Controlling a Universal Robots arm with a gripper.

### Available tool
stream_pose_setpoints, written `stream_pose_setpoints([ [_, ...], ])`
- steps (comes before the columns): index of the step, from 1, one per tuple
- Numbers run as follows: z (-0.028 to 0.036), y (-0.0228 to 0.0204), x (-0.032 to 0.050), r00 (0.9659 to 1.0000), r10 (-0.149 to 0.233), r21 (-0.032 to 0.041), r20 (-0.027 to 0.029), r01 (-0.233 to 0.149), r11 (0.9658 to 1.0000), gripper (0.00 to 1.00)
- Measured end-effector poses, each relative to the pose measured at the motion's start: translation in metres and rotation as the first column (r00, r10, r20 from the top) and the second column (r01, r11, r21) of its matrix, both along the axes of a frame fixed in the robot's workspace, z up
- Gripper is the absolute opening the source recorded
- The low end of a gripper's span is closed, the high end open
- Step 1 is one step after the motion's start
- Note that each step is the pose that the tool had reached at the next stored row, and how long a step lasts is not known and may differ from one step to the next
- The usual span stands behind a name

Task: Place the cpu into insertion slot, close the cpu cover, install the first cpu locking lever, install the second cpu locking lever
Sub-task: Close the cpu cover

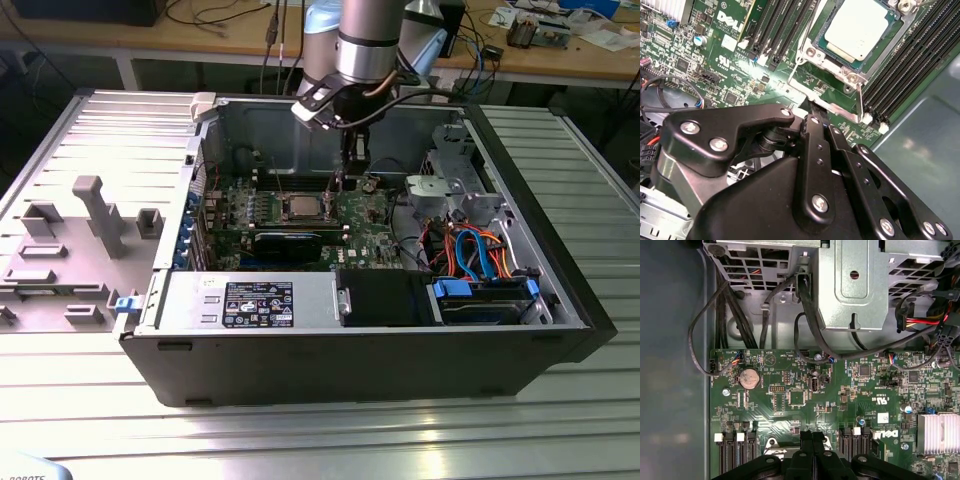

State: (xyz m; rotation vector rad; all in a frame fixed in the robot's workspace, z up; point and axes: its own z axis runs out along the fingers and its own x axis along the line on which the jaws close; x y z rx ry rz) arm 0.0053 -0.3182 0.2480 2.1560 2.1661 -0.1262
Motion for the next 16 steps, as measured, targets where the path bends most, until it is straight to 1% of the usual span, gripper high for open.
stream_pose_setpoints([
  [16,0.0000,0.0004,-0.0115,1.0000,0.000,0.0001,0.0001,0.000,1.0000,0.11],
])
